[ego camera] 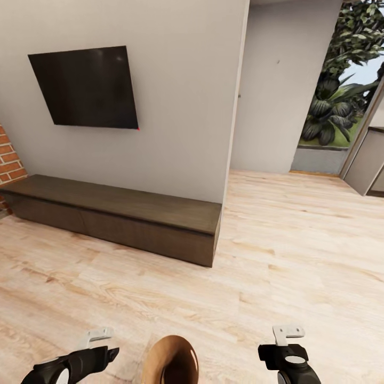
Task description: Put the three can of soda from the living room inside the tash can in the kitchen.
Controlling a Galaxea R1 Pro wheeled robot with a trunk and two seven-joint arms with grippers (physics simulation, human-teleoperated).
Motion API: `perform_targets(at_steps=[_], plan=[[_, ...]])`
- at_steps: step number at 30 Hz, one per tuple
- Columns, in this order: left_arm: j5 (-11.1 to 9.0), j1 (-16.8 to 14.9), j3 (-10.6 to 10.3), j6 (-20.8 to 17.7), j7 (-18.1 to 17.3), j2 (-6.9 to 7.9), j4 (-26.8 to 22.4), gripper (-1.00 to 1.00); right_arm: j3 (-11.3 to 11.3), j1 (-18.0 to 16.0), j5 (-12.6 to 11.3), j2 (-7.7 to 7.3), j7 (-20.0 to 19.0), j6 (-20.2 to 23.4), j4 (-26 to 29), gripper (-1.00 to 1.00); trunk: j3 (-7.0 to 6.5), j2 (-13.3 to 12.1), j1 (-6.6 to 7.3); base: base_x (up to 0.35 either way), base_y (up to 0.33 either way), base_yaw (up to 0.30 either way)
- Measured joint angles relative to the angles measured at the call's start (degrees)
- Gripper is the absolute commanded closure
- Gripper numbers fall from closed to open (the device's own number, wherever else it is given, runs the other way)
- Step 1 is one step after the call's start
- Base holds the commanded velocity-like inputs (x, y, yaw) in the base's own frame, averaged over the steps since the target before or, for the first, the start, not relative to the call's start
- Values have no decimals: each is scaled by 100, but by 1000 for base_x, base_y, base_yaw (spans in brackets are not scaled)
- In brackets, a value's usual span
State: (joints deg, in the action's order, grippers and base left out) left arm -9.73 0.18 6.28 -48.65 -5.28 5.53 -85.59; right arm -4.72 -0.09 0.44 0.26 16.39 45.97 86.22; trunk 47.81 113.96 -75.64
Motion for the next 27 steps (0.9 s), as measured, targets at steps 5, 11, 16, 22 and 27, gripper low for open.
perform_targets(at_steps=[5,11,16,22,27], plan=[[13,0,4,-4,9,5,-36,-100,-3,0,1,0,-4,-15,0,-100,0,0,0,0,0,0],[13,0,4,-40,9,20,-49,-100,-8,0,-1,0,-4,23,0,-100,107,239,-131,0,0,0],[15,0,10,-47,10,32,-53,-100,-11,0,-1,0,-10,28,0,-100,198,440,-241,0,0,0],[16,0,13,-40,10,36,-54,-100,-12,0,-2,-1,-38,4,0,-100,340,680,-373,0,0,0],[16,0,13,-40,10,36,-54,-100,-12,0,-2,-1,-53,-1,0,-100,473,881,-483,0,0,0]])
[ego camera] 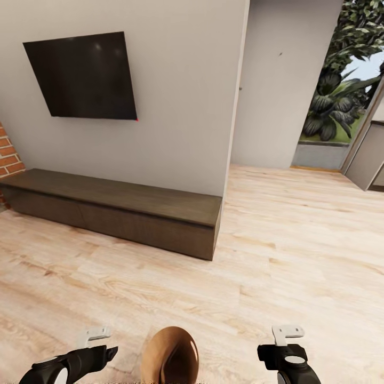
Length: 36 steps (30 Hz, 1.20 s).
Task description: Put the three can of soda from the living room inside the tash can in the kitchen.
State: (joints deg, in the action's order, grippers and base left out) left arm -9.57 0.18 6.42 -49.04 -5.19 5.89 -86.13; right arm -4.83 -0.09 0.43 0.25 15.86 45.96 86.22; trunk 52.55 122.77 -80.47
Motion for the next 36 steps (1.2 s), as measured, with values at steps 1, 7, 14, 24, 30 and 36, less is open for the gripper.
perform_targets(at_steps=[1,7,14,24,30,36], plan=[[-2,0,0,0,0,0,0,-100,0,0,0,-1,-1,-2,0,-100,27,40,-22,0,0,0],[0,0,0,2,0,6,-4,-100,0,0,7,-6,3,-7,0,-100,190,281,-154,0,0,0],[0,0,0,9,3,9,-9,-100,0,0,15,-7,8,-8,0,-100,380,561,-308,0,0,0],[-2,0,0,9,0,9,-16,-100,9,0,58,-7,38,-15,0,-100,652,963,-527,0,0,0],[-3,0,0,12,0,9,-12,-100,9,0,60,-7,47,-17,0,-100,815,1203,-659,0,0,0],[0,0,0,17,0,9,-9,-100,9,0,61,-4,50,-17,0,-100,978,1444,-791,0,0,0]])
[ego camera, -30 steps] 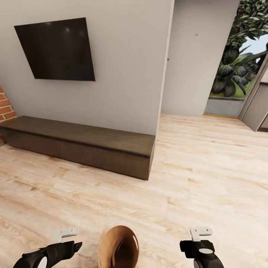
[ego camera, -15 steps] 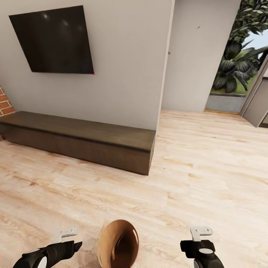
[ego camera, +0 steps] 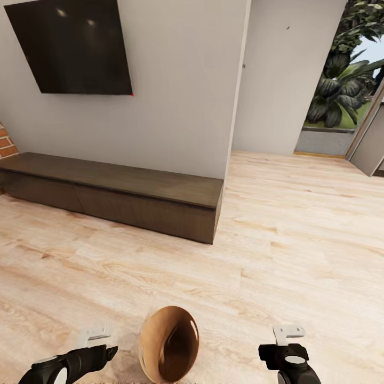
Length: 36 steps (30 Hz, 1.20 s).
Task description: Put the three can of soda from the living room inside the tash can in the kitchen.
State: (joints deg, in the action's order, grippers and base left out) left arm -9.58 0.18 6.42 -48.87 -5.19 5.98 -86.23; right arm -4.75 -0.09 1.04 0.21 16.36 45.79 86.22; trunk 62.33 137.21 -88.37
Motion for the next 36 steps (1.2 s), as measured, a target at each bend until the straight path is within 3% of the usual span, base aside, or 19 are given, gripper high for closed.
perform_targets(at_steps=[12,21,31,35,36], plan=[[0,0,6,1,0,6,-8,-100,-5,0,-14,3,16,0,-27,-100,326,481,-264,0,0,51],[-1,0,29,39,0,17,-8,-100,0,0,1,-3,-24,0,-27,-100,410,483,-264,0,0,76],[0,0,35,208,22,242,-50,-100,14,0,18,-3,-26,-1,-26,-100,502,483,-264,0,0,79],[1,0,35,525,18,406,-64,-100,17,0,19,-9,-18,-7,-26,-100,539,483,-264,0,0,79],[2,0,35,768,18,471,-69,-100,19,0,23,-11,-13,-8,-26,-100,548,483,-264,0,0,79]])
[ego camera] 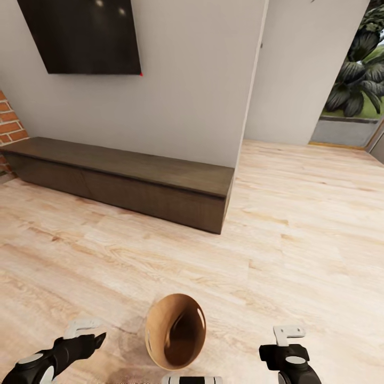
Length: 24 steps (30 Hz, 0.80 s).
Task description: Put the three can of soda from the living room inside the tash can in the kitchen.
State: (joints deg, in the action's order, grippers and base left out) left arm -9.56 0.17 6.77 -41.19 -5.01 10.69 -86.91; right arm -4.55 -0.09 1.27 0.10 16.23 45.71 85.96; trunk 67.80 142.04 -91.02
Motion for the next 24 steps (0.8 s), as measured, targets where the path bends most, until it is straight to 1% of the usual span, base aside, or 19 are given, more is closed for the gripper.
perform_targets(at_steps=[5,9,10,13,24], plan=[[2,0,0,205,1,71,-8,-100,12,0,5,-9,1,0,0,-100,46,0,0,0,0,79],[3,0,6,263,2,202,-13,-100,16,0,14,-13,11,-2,9,-100,83,0,0,0,0,79],[1,0,7,264,0,216,-13,-100,16,0,14,-18,11,-5,17,-100,92,0,0,0,0,79],[-2,0,8,268,-9,238,-11,-100,19,0,18,-30,17,-8,37,-100,120,0,0,0,0,79],[4,0,9,269,-9,249,-2,-100,16,0,20,-45,18,-9,53,-100,221,0,0,0,0,79]])
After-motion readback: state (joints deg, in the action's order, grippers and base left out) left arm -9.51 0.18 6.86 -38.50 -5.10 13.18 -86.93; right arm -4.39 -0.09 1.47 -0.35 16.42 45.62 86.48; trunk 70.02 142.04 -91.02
